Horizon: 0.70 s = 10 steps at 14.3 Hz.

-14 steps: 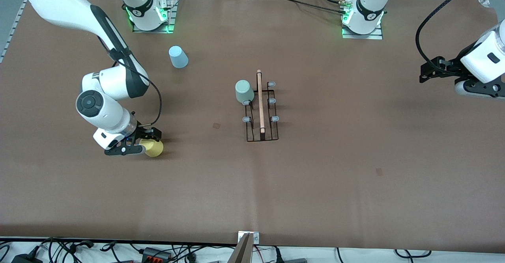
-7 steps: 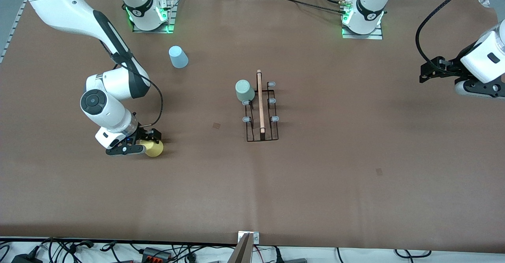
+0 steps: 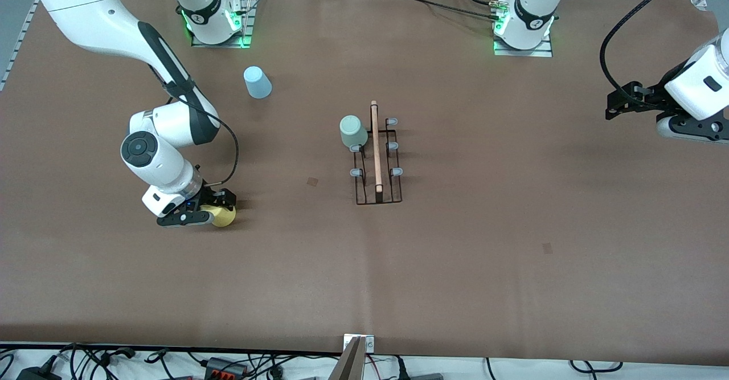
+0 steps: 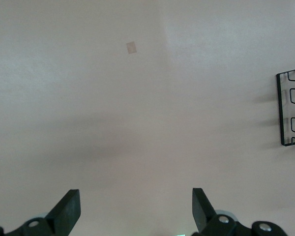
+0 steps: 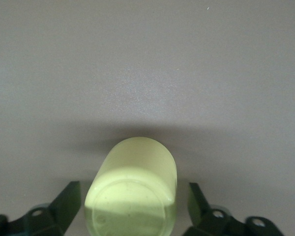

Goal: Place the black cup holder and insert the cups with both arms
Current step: 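Grasp the yellow cup with the right gripper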

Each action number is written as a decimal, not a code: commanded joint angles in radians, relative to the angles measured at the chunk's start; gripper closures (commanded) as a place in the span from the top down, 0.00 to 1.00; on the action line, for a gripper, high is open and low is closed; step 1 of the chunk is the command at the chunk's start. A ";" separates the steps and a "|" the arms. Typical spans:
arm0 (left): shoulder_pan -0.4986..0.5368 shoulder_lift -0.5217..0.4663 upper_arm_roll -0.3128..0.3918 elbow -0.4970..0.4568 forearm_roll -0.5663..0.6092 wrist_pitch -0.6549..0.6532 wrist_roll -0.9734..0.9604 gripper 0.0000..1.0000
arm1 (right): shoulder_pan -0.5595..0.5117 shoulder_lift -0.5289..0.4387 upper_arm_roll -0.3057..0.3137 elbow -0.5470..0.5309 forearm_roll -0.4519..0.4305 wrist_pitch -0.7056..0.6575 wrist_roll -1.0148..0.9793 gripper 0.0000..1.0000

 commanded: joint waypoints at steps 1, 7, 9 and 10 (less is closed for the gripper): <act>-0.002 0.010 0.005 0.026 -0.023 -0.020 0.000 1.00 | -0.006 -0.003 0.004 -0.006 -0.013 0.014 -0.019 0.43; -0.002 0.011 0.005 0.026 -0.023 -0.020 0.000 1.00 | 0.032 -0.113 0.013 -0.016 -0.013 -0.108 0.112 0.06; -0.002 0.011 0.005 0.026 -0.023 -0.020 0.000 1.00 | 0.110 -0.198 0.029 -0.007 -0.007 -0.242 0.318 0.06; -0.002 0.011 0.005 0.026 -0.023 -0.020 0.000 1.00 | 0.130 -0.231 0.067 0.005 -0.005 -0.293 0.428 0.06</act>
